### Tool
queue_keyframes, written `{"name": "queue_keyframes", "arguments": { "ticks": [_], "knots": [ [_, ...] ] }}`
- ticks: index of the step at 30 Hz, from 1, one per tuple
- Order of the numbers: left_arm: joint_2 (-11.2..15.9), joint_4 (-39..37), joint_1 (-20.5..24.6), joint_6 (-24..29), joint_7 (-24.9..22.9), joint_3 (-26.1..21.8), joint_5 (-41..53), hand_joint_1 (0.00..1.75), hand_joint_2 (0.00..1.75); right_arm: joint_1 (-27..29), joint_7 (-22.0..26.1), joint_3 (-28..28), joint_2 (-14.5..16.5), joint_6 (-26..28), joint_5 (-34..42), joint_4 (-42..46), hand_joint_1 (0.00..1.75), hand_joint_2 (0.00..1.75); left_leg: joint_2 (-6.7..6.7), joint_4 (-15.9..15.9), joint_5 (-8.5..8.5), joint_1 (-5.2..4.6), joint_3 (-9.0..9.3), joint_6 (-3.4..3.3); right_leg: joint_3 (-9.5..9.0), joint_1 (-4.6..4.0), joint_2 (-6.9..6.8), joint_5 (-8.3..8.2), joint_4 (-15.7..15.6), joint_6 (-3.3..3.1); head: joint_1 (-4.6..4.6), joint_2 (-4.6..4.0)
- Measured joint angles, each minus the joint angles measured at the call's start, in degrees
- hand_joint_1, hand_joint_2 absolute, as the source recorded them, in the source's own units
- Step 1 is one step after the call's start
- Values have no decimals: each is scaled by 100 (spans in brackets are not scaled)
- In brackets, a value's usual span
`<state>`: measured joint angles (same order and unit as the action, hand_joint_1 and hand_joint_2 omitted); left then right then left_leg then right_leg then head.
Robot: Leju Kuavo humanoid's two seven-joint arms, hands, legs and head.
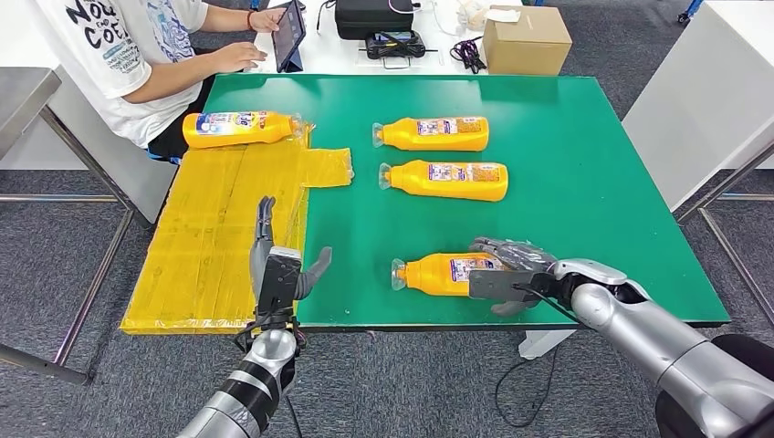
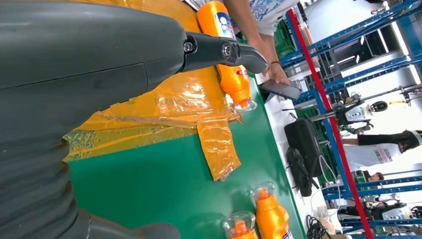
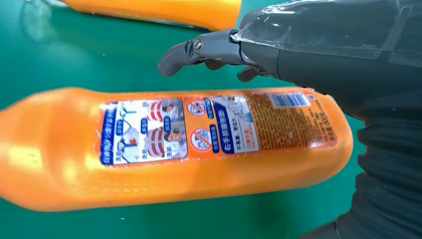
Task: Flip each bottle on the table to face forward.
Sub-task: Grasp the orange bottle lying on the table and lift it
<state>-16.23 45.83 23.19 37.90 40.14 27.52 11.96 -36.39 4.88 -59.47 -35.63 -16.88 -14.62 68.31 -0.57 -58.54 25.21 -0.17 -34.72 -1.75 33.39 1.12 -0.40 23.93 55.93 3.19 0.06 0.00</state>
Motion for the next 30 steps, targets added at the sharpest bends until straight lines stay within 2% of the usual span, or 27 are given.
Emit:
{"name": "queue_keyframes", "arguments": {
  "ticks": [10,21,22,23,25,26,27,30],
  "knots": [
    [-1,0,-4,2,-1,-2,-1,0,175,268,-221,91,276,524,-632,-555,0,175,0,0,0,0,0,0,0,0,0,0,0,0,0,0],
    [-1,-2,-10,-18,-2,-6,28,0,175,364,-339,335,472,534,-1019,-810,0,175,1,0,0,0,6,0,-5,0,0,0,-1,0,1,0],
    [-1,-2,-10,-24,-2,-6,34,0,175,367,-337,355,486,518,-1025,-827,15,175,1,0,0,0,8,0,-6,0,0,0,-1,0,1,0],
    [-1,-2,-10,-28,-2,-7,39,0,175,369,-334,370,498,505,-1028,-843,49,175,1,0,0,0,9,0,-7,0,0,0,-1,0,1,0],
    [-1,-3,-10,-42,-2,-7,45,0,175,369,-326,390,518,496,-1032,-868,135,175,1,0,0,0,11,0,-9,0,1,0,-1,0,1,0],
    [-1,-4,-10,-46,-2,-7,47,0,175,369,-321,399,526,493,-1033,-879,164,175,1,0,0,0,12,0,-9,0,1,0,-1,0,1,0],
    [-1,-7,-10,-53,-2,-7,49,0,175,371,-314,410,533,491,-1037,-889,173,175,2,0,0,0,13,0,-10,0,1,0,-1,0,1,0],
    [-1,-21,-10,-71,-2,-7,53,0,175,385,-291,453,555,480,-1043,-904,175,175,2,0,0,0,15,0,-12,0,1,0,-1,0,1,0]
  ]
}}
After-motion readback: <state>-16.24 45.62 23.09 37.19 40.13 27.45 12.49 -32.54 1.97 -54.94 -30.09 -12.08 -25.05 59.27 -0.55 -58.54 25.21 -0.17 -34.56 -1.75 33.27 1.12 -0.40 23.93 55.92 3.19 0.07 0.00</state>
